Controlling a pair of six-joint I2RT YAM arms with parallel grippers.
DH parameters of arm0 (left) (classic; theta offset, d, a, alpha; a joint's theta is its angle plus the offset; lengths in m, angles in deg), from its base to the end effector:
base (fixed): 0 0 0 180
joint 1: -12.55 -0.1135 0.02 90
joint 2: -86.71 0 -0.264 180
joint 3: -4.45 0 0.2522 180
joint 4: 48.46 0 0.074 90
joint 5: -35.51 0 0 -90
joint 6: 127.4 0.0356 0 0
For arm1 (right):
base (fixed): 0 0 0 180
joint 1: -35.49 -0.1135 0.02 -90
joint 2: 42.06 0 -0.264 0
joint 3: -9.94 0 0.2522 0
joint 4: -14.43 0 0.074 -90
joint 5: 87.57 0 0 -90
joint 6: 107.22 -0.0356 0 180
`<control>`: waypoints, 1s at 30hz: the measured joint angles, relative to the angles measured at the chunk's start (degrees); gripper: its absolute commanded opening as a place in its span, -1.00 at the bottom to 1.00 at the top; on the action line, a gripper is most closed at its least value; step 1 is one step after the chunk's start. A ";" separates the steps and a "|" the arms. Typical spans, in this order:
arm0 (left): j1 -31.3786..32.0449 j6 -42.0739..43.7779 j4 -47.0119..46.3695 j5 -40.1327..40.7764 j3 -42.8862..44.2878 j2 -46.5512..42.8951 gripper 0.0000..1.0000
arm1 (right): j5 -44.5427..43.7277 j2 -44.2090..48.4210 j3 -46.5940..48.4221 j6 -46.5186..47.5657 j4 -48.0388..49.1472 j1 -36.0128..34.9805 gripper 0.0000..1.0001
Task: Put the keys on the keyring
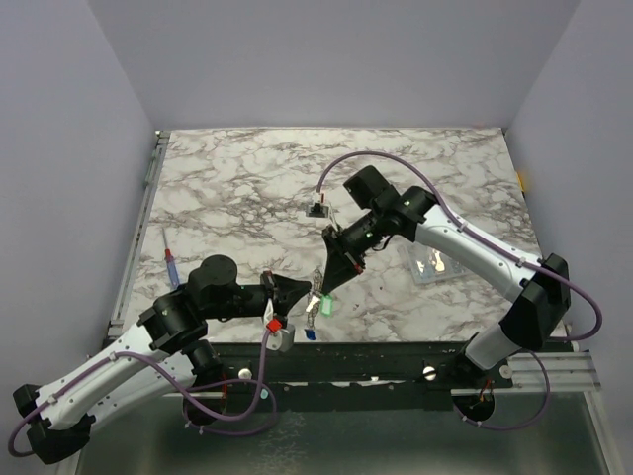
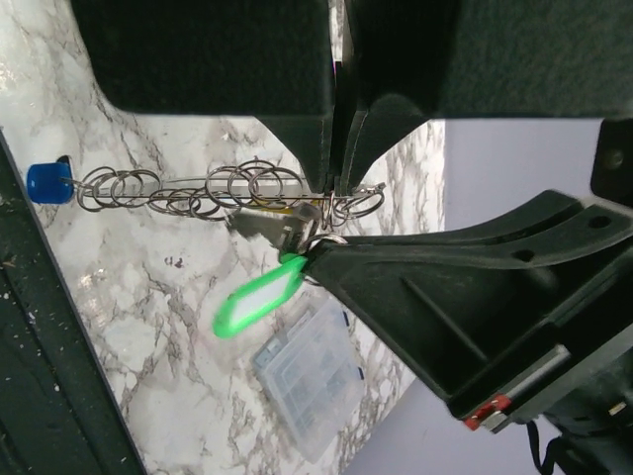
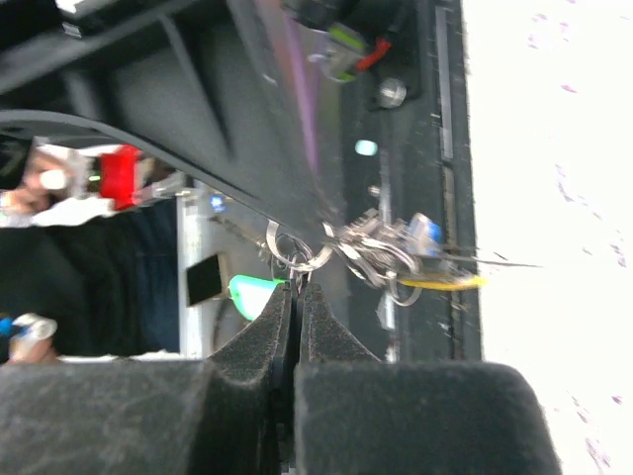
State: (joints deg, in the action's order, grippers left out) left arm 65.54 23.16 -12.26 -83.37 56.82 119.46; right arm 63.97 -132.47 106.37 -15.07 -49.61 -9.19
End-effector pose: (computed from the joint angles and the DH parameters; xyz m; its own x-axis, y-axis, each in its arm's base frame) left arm 0.0683 -0.1192 0.3110 0.7672 0.2491 -0.5911 0.6302 -0.1210 0.7669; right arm 0.2062 0.2479 0.3268 -0.5777 -0.5964 -0.5572 -0.6883 -0.0109 0.7253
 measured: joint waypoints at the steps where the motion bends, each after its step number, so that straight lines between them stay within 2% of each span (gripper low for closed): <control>1: 0.09 0.13 0.02 0.46 -0.15 -0.11 -1.00 | -1.40 0.35 -0.44 0.20 0.15 0.02 -0.99; 8: 0.28 0.39 -0.83 3.39 -0.50 -1.62 -1.00 | -18.69 4.87 -5.38 0.20 0.96 0.07 -0.99; 15: 0.28 -1.55 -1.46 3.54 -0.50 0.22 -1.00 | -26.14 9.18 -6.73 -0.20 4.66 0.07 -0.99; 18: 0.28 -5.42 -2.84 3.41 -0.50 0.83 -1.00 | -28.96 14.51 -9.86 -0.26 10.25 0.07 -0.99; 25: 0.28 -17.79 -8.02 2.64 -0.66 1.81 -1.00 | -32.13 34.12 -26.97 0.24 28.81 0.07 -0.99; 30: 0.28 -26.21 -15.54 2.47 -3.48 1.16 -1.00 | -34.27 41.18 -35.65 2.23 40.41 -0.74 -0.99</control>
State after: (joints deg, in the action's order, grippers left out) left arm 65.83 -3.05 -27.80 -80.90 53.35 120.62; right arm 29.69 -91.30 70.73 -12.84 -9.20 -9.94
